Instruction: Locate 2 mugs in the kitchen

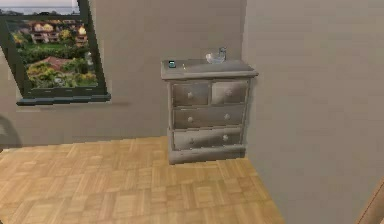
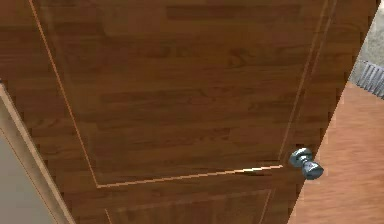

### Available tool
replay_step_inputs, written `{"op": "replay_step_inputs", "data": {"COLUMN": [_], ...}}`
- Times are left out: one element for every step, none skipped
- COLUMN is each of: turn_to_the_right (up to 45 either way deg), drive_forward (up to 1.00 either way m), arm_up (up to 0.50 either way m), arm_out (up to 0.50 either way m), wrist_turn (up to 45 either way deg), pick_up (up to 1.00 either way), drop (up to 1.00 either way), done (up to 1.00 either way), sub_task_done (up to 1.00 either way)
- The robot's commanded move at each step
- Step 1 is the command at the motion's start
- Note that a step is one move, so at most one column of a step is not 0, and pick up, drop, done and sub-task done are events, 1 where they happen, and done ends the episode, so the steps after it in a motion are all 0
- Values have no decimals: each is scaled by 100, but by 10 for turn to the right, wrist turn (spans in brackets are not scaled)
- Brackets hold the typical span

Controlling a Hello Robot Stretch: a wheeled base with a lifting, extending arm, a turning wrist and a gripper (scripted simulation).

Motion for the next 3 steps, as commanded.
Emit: {"op": "replay_step_inputs", "data": {"turn_to_the_right": [0,-60,0], "drive_forward": [5,0,45], "arm_up": [0,0,0], "arm_out": [0,0,0], "wrist_turn": [0,0,0], "pick_up": [0,0,0], "drop": [0,0,0], "done": [0,0,0], "sub_task_done": [0,0,0]}}
